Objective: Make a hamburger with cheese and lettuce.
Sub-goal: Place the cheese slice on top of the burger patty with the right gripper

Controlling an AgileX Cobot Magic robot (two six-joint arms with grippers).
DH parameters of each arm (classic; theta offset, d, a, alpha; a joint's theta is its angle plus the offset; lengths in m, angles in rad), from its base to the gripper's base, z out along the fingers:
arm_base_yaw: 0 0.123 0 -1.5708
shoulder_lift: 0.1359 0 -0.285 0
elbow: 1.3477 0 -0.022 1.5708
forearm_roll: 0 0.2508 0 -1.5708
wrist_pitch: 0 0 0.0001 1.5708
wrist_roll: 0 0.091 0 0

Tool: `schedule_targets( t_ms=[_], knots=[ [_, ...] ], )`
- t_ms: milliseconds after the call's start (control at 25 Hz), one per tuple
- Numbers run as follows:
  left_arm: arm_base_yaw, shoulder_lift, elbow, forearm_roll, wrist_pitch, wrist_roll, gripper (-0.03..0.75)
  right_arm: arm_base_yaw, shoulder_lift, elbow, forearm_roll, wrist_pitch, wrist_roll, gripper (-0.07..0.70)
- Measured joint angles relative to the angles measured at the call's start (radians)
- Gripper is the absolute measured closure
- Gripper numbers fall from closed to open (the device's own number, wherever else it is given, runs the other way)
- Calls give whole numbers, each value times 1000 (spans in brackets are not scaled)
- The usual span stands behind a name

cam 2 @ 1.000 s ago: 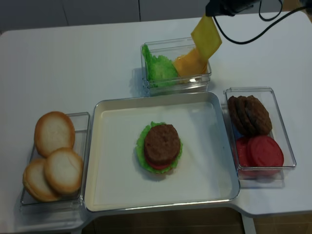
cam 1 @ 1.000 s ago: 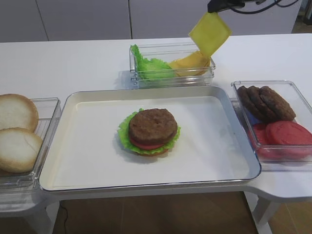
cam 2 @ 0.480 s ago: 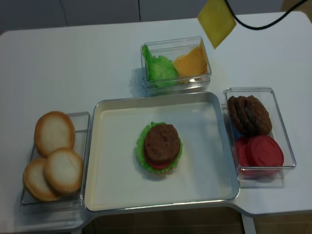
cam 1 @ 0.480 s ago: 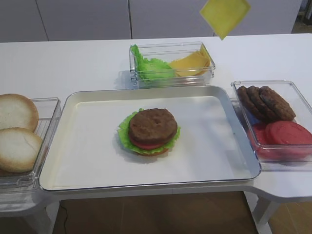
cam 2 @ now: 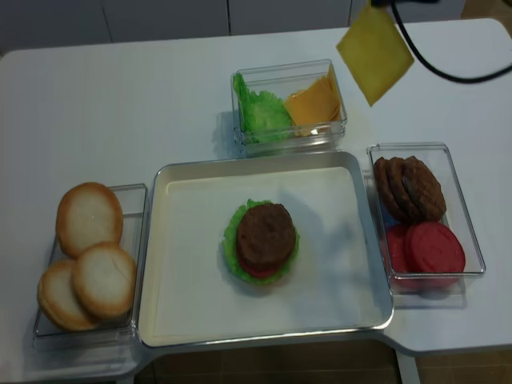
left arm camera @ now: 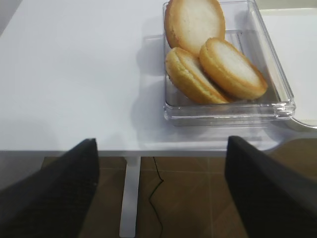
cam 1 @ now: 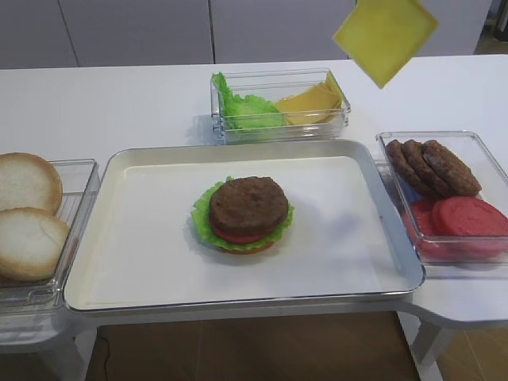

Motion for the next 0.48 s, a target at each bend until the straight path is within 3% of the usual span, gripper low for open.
schedule_targets(
  t_ms=[280,480],
  knots=[
    [0,0,0,2,0,0,135,98,-123,174,-24,0,2,624],
    [0,0,0,5,0,0,135,192,-146,207,-28,2,23,624]
  ],
)
